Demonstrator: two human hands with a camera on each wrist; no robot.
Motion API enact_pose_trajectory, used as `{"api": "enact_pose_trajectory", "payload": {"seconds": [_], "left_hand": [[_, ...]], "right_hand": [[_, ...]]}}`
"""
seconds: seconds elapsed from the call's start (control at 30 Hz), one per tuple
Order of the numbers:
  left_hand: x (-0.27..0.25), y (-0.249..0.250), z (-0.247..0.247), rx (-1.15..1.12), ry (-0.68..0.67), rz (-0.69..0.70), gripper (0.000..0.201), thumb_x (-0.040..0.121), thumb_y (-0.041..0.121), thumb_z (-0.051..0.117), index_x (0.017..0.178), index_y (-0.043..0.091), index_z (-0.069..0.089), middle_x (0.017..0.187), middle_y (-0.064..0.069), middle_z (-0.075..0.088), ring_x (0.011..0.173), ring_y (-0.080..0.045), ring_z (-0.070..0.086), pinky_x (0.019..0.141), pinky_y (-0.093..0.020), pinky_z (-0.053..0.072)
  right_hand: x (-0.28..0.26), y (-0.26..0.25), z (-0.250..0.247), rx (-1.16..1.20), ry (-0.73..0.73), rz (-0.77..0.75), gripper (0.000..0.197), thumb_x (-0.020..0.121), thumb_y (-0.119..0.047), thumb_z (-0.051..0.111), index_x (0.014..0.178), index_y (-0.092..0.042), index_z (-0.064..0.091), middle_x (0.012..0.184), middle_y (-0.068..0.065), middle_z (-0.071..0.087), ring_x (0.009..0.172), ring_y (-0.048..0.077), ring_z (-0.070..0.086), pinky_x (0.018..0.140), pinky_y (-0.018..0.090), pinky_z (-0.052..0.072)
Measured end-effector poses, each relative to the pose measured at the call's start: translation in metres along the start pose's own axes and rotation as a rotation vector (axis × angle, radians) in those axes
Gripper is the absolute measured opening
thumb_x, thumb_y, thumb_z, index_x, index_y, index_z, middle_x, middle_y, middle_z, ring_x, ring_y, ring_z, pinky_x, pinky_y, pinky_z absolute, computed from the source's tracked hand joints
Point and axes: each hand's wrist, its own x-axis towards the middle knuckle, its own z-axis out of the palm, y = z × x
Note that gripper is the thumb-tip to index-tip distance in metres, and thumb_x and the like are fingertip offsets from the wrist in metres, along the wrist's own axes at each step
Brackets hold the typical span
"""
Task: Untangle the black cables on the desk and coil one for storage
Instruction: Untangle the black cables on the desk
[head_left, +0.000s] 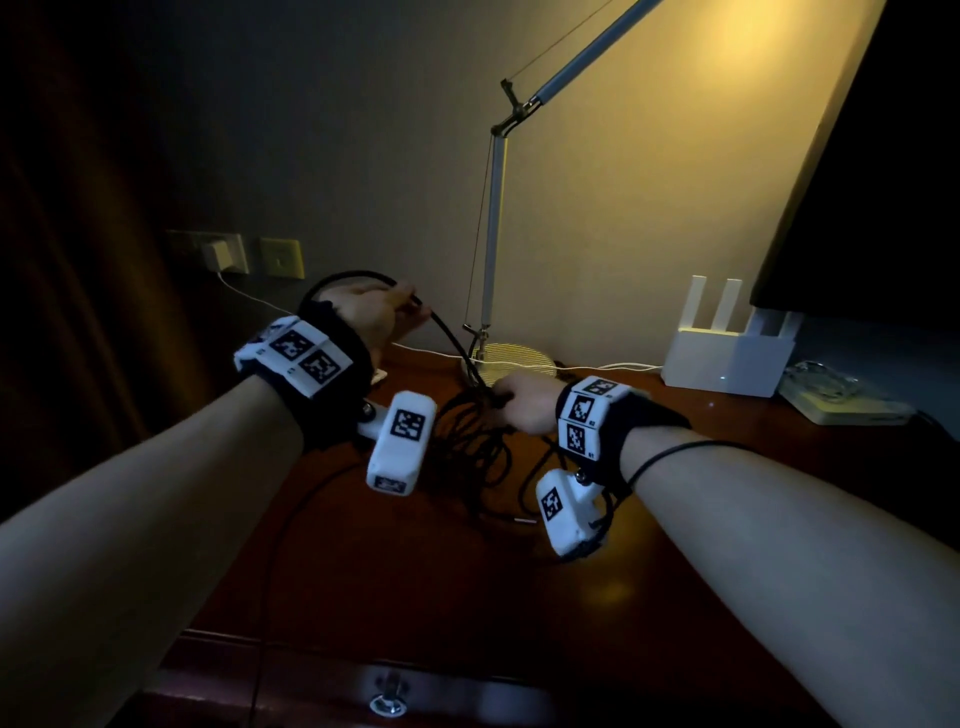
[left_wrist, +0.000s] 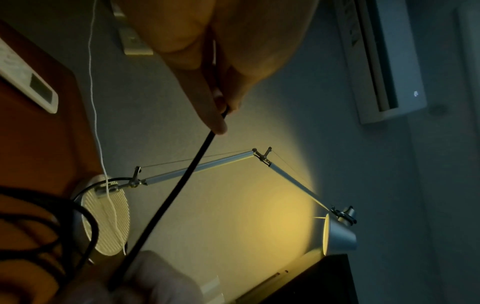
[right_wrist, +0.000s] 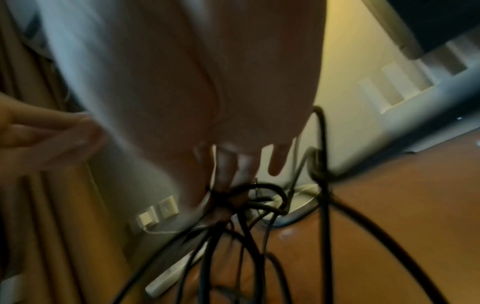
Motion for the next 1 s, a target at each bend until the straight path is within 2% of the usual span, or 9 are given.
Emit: {"api": "enact_pose_trajectory", "payload": {"seconds": [0.2,0.27,0.37,0.5,0.57,0.67,0.77,0.9,1.0], "left_hand": [[0.007,0.0,-0.002,-0.027,0.061,-0.045,0.036,0.102,0.013,0.043,0.066,0.005,0.042,0.06,-0.007,0.054,0.056,-0.015,0.057,0.037,-0.016,0.044],[-0.002,-0.004,-0.002,0.203,-0.035,-0.142,0.036,0.101,0.019,0.043,0.067,0.008,0.045,0.053,-0.004,0.058,0.057,-0.017,0.057,0.05,-0.025,0.049],[-0.02,-0.016,-0.001,0.452,-0.182,-0.245,0.024,0.097,0.014,0.049,0.076,0.007,0.057,0.072,-0.008,0.06,0.064,-0.021,0.058,0.066,-0.033,0.051],[-0.023,-0.033,0.005,0.598,-0.476,-0.39,0.03,0.1,0.021,0.045,0.073,0.008,0.051,0.054,-0.002,0.054,0.04,-0.01,0.052,0.039,-0.019,0.042],[-0.021,-0.041,0.01,0.599,-0.58,-0.4,0.038,0.103,0.022,0.036,0.069,0.009,0.043,0.05,-0.004,0.044,0.03,-0.007,0.044,0.032,-0.014,0.034],[-0.016,-0.047,0.013,0.606,-0.414,-0.311,0.033,0.1,0.026,0.047,0.072,0.01,0.052,0.065,-0.005,0.055,0.053,-0.01,0.056,0.055,-0.02,0.048],[-0.013,-0.051,0.01,0.539,-0.307,-0.24,0.017,0.094,0.022,0.058,0.08,0.012,0.057,0.086,-0.005,0.062,0.075,-0.017,0.062,0.076,-0.031,0.055],[-0.018,-0.048,0.01,0.473,-0.282,-0.233,0.018,0.095,0.012,0.054,0.077,0.01,0.052,0.078,-0.005,0.059,0.067,-0.016,0.06,0.058,-0.023,0.056],[-0.025,-0.051,0.013,0.538,-0.328,-0.263,0.018,0.095,0.011,0.053,0.078,0.011,0.053,0.078,-0.006,0.058,0.059,-0.013,0.063,0.058,-0.024,0.056]], "right_hand": [[0.007,0.001,-0.008,0.108,0.195,0.001,0.024,0.094,-0.025,0.057,0.096,-0.004,0.068,0.076,0.003,0.057,0.075,0.022,0.052,0.062,0.026,0.038],[0.011,0.001,-0.007,0.175,0.245,-0.002,0.016,0.092,-0.025,0.062,0.094,-0.012,0.07,0.068,-0.006,0.054,0.074,0.021,0.054,0.057,0.024,0.037],[0.011,-0.001,-0.007,0.213,0.265,0.007,0.017,0.089,-0.022,0.064,0.102,-0.017,0.074,0.082,-0.006,0.062,0.081,0.019,0.058,0.066,0.022,0.041],[0.009,-0.008,-0.003,0.22,0.276,0.002,0.027,0.09,-0.006,0.055,0.107,-0.015,0.073,0.092,0.001,0.06,0.078,0.016,0.054,0.055,0.019,0.036],[0.007,-0.009,-0.001,0.249,0.308,0.006,0.027,0.089,-0.007,0.056,0.109,-0.015,0.074,0.099,0.005,0.066,0.085,0.019,0.058,0.061,0.018,0.039],[-0.001,-0.009,0.0,0.262,0.354,-0.047,0.018,0.09,-0.015,0.059,0.093,-0.011,0.076,0.082,0.005,0.067,0.076,0.019,0.058,0.056,0.021,0.04],[-0.009,-0.009,-0.003,0.288,0.395,-0.091,0.024,0.091,-0.032,0.061,0.087,-0.014,0.075,0.081,0.004,0.07,0.073,0.019,0.06,0.065,0.026,0.047],[-0.012,0.007,-0.009,0.251,0.569,0.031,0.043,0.093,-0.051,0.052,0.066,-0.02,0.066,0.06,-0.002,0.061,0.054,0.013,0.056,0.05,0.021,0.04],[-0.008,0.015,-0.013,0.273,0.759,0.146,0.046,0.092,-0.044,0.052,0.056,-0.017,0.055,0.058,0.002,0.056,0.061,0.025,0.056,0.06,0.026,0.044]]}}
